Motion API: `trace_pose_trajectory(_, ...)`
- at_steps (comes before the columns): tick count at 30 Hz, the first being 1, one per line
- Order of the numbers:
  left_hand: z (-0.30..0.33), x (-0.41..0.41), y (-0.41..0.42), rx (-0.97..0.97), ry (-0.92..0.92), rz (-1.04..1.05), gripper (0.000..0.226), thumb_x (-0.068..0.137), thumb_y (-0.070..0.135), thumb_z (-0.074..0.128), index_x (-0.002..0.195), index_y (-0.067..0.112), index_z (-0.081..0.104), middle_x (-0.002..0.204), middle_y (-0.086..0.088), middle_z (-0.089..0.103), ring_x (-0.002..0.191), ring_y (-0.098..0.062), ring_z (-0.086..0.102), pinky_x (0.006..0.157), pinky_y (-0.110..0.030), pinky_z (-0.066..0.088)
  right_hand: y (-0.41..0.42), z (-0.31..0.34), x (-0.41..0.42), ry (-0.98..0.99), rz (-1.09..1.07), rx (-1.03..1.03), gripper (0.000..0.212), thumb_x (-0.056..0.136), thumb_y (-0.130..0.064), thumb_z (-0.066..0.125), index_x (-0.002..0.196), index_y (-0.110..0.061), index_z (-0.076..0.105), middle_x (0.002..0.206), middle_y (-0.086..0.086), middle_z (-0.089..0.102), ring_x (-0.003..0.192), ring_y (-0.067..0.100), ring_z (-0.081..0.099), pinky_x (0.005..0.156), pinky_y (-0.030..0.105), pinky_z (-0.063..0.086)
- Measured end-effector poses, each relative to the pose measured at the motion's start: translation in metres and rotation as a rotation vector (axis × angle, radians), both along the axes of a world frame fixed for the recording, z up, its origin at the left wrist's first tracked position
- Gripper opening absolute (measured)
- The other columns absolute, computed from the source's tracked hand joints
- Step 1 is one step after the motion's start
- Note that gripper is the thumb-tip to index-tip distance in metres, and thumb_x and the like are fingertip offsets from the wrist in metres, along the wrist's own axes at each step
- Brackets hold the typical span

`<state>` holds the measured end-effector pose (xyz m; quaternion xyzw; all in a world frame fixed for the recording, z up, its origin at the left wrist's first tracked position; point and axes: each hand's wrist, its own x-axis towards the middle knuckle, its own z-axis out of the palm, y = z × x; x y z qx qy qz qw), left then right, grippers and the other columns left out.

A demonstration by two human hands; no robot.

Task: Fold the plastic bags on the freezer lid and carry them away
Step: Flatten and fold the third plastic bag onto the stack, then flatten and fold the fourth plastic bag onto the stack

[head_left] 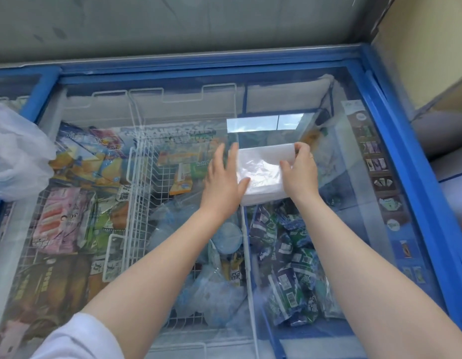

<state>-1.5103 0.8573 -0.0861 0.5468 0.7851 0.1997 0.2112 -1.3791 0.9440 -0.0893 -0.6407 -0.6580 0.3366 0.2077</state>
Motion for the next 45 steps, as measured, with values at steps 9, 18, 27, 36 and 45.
trace_pose_trajectory(9,-0.028,-0.009,-0.015,-0.115,0.268,-0.276,0.057,0.100,0.037,0.028,0.148,0.015,0.008,0.157,0.001,0.001,0.144,-0.013,-0.001,0.113,-0.027,-0.006,-0.039,-0.034,-0.003,-0.563,0.735,0.402,0.060,0.093,-0.038,0.023,0.142,-0.005,0.035,0.149,0.013,0.033,0.138,0.030,0.032,0.111,0.040,0.008)
trace_pose_trajectory(18,-0.018,-0.011,-0.005,-0.267,0.364,-0.332,0.065,0.098,0.047,0.025,0.148,0.016,-0.002,0.157,0.002,-0.008,0.144,-0.020,-0.005,0.115,-0.036,-0.001,-0.036,-0.025,0.001,-0.651,0.542,0.145,0.071,0.094,-0.057,0.021,0.150,-0.020,-0.003,0.157,0.004,-0.014,0.144,0.016,-0.014,0.115,0.033,-0.008)
trace_pose_trajectory(27,0.024,-0.049,-0.064,-0.011,0.139,-0.141,0.054,0.097,0.034,0.041,0.145,0.016,0.026,0.155,0.001,0.018,0.140,-0.019,0.021,0.111,-0.035,0.023,-0.049,0.034,-0.026,-0.536,0.539,0.245,0.053,0.097,-0.039,0.039,0.141,-0.009,0.033,0.152,0.010,0.028,0.138,0.028,0.026,0.108,0.040,0.025)
trace_pose_trajectory(36,0.075,-0.182,-0.205,0.228,0.085,0.229,0.035,0.091,0.011,0.054,0.125,0.008,0.053,0.128,-0.007,0.051,0.092,-0.016,0.057,0.087,-0.027,0.041,-0.157,0.088,-0.190,-0.012,0.911,0.249,0.031,0.094,-0.019,0.050,0.123,-0.007,0.053,0.138,0.008,0.040,0.125,0.026,0.040,0.099,0.033,0.035)
trace_pose_trajectory(45,0.100,-0.344,-0.289,0.354,0.081,0.347,0.036,0.089,0.007,0.055,0.125,0.007,0.054,0.121,-0.009,0.055,0.078,-0.010,0.052,0.079,-0.029,0.046,-0.237,0.071,-0.385,0.045,0.847,0.168,0.052,0.095,-0.033,0.049,0.142,-0.018,0.032,0.154,0.004,0.024,0.138,0.025,0.026,0.108,0.037,0.028)
